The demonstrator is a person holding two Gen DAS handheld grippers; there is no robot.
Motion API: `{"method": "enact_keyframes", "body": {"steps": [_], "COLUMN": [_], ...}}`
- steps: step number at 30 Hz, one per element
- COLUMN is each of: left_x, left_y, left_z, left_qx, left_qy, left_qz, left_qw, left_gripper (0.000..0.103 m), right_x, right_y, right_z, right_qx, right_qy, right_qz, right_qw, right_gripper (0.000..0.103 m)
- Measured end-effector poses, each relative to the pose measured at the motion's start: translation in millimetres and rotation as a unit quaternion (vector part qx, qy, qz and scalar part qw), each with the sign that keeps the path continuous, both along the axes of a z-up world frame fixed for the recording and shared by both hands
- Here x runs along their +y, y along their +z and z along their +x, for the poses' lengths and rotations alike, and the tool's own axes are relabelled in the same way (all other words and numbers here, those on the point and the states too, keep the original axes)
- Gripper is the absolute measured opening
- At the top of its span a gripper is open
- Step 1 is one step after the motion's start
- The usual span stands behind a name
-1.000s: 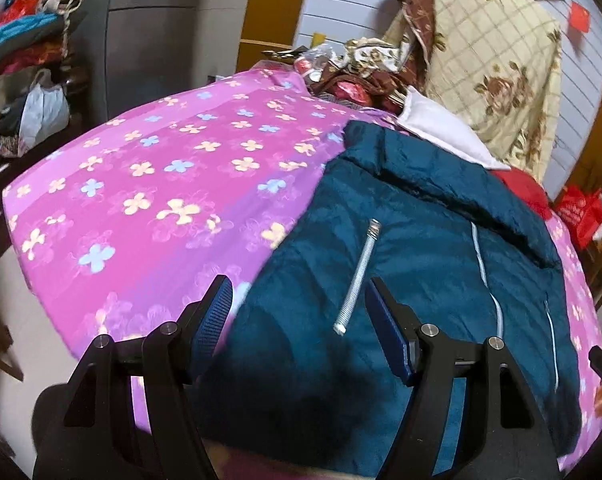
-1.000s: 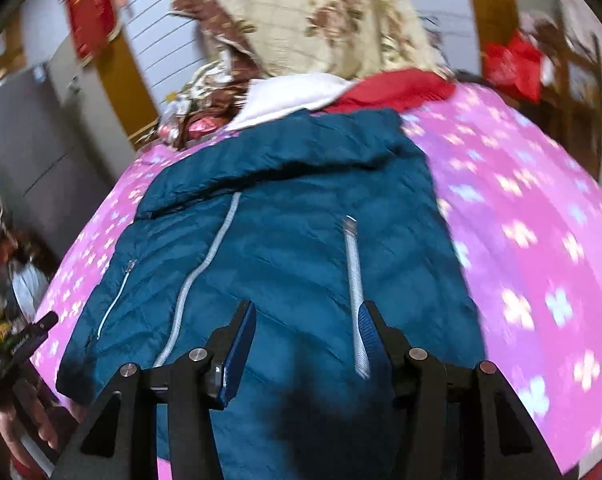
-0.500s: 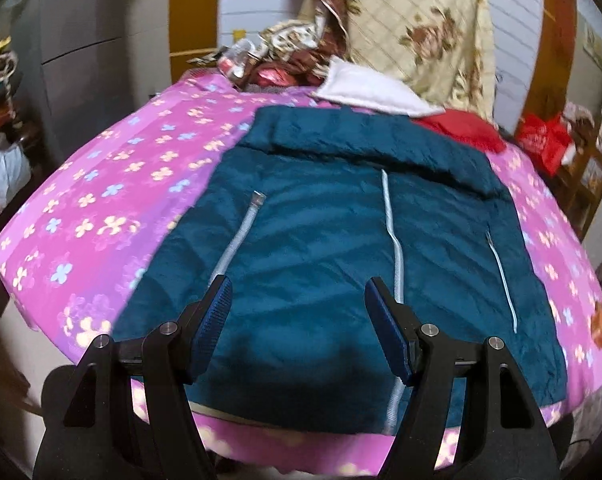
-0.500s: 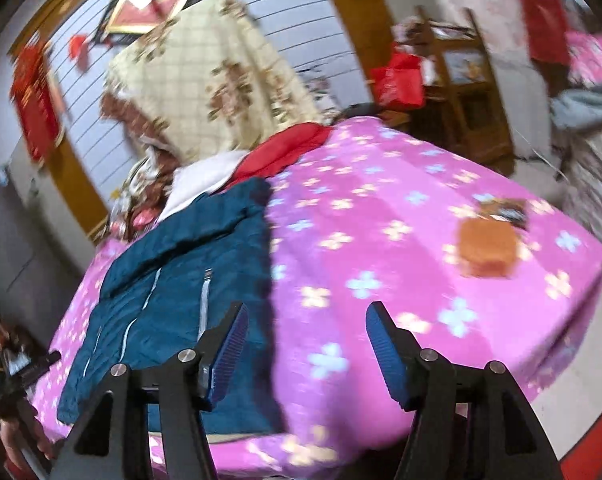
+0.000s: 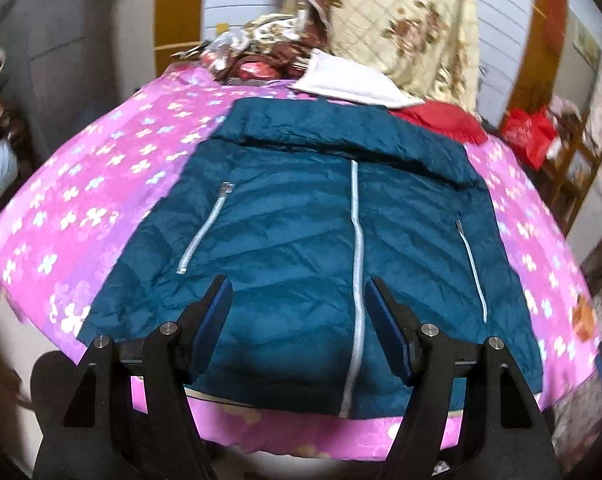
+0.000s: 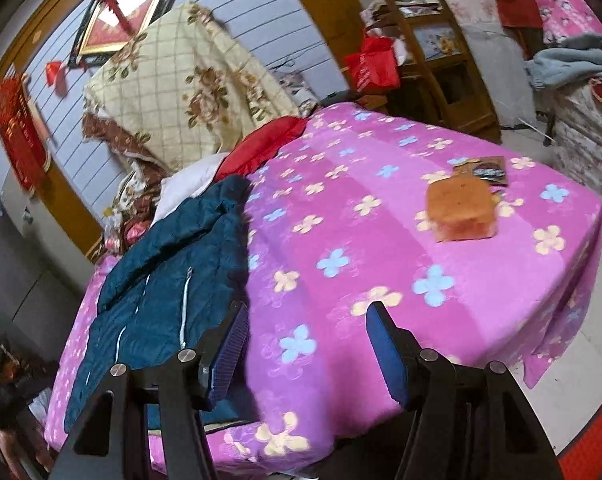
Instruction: Fold large clothes
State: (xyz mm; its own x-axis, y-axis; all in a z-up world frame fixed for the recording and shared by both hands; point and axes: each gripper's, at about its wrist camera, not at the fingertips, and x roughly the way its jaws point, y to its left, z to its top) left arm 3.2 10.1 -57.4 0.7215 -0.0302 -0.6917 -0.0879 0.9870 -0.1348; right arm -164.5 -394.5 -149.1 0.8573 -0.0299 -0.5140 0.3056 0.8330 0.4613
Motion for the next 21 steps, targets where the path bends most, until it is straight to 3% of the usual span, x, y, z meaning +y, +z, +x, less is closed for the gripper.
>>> {"method": "enact_keyframes", "body": {"steps": [4, 10, 15, 21], "left_x": [39, 109, 160, 191], "left_y": [1, -18, -42, -75], "left_z": [5, 26, 48, 75], "left_qx": [-0.002, 0.018, 0.050, 0.084], "left_qy": [0.040, 0.085, 0.073, 0.040], "left_qz": [-0.014, -0.048, -0.105, -0.156], "left_qw": [0.9991, 0.9951, 0.9906, 0.9833], "left_gripper": [0.069, 0.069, 0.069, 0.069], "right_x": [22, 47, 63, 67], "right_y": [-13, -35, -41, -52], "right_z": [27, 83, 118, 155], "right_qx": [0.032, 0.091, 0.109, 0.127], "right_qy": [0.047, 0.100, 0.123, 0.139], "right_qz": [0.001, 0.016, 0.007, 0.028], "right_qw": [0.998, 0.991, 0.986, 0.982], "right_gripper": [0.065, 0.065, 0.065, 0.065]}}
